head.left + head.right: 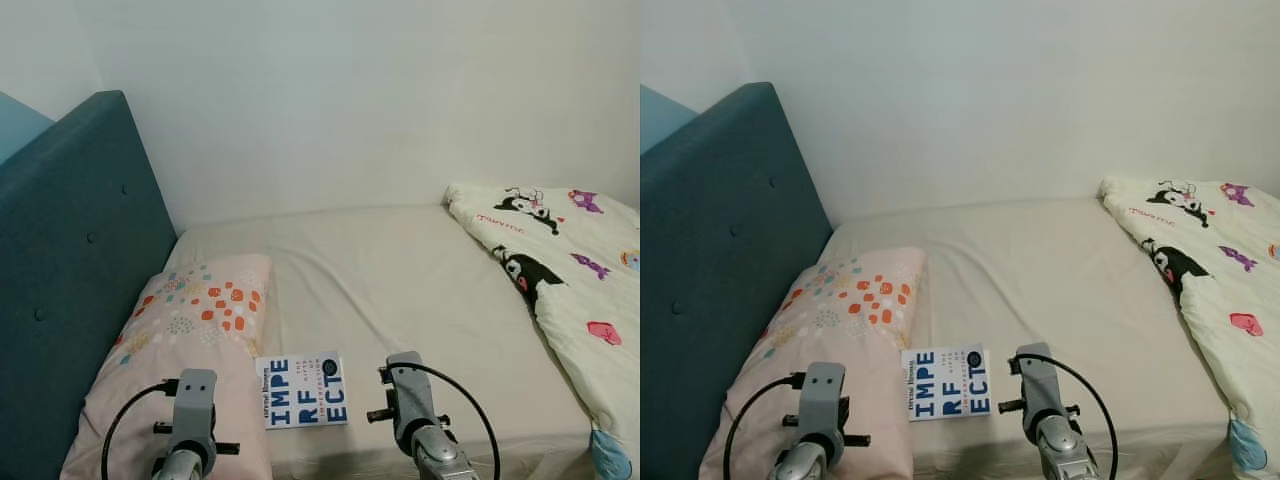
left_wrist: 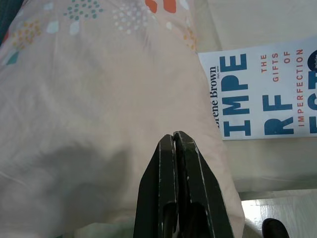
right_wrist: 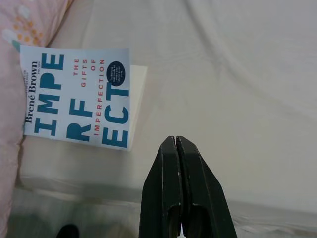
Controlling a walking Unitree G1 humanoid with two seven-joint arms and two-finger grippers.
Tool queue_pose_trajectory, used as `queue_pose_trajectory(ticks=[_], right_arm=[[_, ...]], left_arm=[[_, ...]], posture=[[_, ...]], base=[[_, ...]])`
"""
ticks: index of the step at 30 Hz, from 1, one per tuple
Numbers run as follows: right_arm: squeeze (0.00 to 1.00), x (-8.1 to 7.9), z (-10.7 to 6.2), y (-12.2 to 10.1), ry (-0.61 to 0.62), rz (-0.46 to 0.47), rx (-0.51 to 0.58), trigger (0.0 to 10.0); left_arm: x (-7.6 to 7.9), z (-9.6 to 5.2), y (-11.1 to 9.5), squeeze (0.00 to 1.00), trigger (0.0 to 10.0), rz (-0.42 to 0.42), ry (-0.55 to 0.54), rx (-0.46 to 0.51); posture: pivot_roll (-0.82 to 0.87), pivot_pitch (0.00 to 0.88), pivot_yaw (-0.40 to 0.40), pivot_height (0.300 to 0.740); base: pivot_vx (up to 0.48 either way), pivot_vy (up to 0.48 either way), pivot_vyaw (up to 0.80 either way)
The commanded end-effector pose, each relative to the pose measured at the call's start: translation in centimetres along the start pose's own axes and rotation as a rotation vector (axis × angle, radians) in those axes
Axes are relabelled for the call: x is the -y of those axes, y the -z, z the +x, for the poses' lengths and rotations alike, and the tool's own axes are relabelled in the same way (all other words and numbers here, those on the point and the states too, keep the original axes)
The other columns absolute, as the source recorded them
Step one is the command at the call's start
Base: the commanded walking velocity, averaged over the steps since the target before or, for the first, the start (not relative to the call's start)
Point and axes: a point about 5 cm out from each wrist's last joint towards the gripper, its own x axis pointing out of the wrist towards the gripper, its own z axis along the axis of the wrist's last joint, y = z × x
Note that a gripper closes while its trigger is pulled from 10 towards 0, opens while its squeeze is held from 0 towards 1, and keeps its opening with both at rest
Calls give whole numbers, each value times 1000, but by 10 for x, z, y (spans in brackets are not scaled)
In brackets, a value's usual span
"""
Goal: Clean up the room
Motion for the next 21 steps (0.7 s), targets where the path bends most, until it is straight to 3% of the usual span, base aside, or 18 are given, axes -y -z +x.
queue_pose_trajectory(ticks=[1, 21], right_arm=[[0, -3, 1, -2, -9, 18, 8, 10000], [0, -2, 0, 0, -7, 32, -1, 10000]], left_arm=[[0, 1, -4, 0, 10000, -18, 2, 13], [1, 2, -6, 0, 10000, -22, 21, 26]], posture=[[-19, 30, 18, 740], [-24, 35, 15, 740]], base=[[0, 0, 0], [0, 0, 0]])
